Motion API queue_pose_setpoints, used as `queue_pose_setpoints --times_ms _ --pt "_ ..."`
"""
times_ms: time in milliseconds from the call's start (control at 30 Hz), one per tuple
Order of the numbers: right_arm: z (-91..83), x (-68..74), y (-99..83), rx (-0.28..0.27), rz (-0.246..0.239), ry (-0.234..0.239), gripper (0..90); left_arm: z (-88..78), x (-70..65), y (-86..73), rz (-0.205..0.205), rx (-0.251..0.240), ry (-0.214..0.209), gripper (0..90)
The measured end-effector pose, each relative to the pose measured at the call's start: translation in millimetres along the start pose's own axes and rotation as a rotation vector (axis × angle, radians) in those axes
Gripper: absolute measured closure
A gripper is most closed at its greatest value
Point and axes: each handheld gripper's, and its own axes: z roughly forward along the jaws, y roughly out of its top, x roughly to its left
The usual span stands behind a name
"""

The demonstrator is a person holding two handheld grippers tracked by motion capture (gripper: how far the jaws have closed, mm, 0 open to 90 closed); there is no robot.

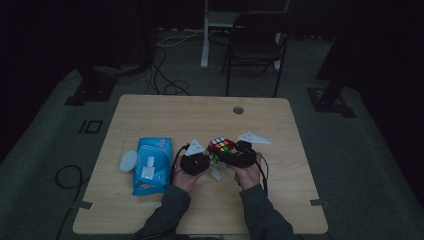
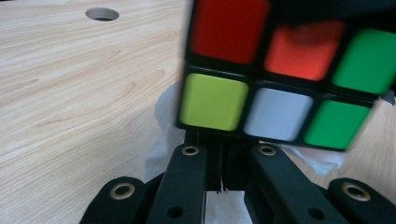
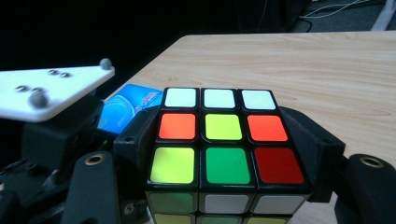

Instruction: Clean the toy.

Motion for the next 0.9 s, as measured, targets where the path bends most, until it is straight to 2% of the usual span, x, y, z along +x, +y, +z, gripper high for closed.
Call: queue_pose_setpoints --times_ms 33,233,500,600,833,900 --pt "1.3 -0.4 0.5 -0.002 -0.003 -0.006 34.0 -0.1 -1.0 0.8 0.014 0.007 0.006 88.8" --pt "3.9 -4.5 2.6 -0.003 -0.026 -0.046 34.0 -4.8 1.8 3.0 0.022 0.011 0.026 88.8" --pt "-4.3 -15.4 3.9 -0.007 -0.029 -0.079 34.0 -7.6 1.6 7.6 0.042 0.012 0.041 88.7" --pt "-8.7 -18.0 3.0 -0.003 -0.061 -0.106 34.0 -9.7 2.6 8.7 0.047 0.020 0.053 88.7" --pt "-18.2 -25.3 0.8 0.002 -0.093 -0.146 34.0 -17.6 7.8 13.4 0.046 0.017 0.077 88.6" --pt "-20.5 -26.3 0.1 0.006 -0.116 -0.168 34.0 -19.3 9.1 14.3 0.048 0.020 0.083 88.6"
